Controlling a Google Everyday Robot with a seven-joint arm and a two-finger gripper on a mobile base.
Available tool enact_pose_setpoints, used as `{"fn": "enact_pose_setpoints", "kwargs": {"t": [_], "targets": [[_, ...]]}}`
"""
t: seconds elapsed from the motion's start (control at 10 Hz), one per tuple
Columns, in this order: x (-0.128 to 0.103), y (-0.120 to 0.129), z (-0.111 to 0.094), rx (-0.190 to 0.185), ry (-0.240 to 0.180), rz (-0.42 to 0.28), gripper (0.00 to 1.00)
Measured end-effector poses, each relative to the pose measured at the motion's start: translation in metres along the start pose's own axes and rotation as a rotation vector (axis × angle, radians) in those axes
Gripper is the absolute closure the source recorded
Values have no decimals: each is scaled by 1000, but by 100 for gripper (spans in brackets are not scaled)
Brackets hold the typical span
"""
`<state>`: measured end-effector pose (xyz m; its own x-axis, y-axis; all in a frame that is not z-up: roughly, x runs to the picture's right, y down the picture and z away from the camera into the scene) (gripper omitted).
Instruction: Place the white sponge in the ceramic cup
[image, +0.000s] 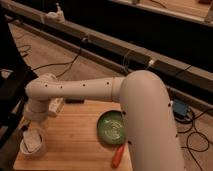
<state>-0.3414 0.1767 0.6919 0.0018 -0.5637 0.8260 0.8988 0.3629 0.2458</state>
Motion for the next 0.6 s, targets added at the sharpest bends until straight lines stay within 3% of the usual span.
{"fn": "enact_pose_setpoints", "kwargs": {"t": [0.2,0.3,0.4,0.6], "targets": [[3,0,-5,4,7,0,26],[24,3,-50,69,17,47,26],[35,8,-73,123,-2,84,26],[45,19,-93,185,-45,130,26]]}}
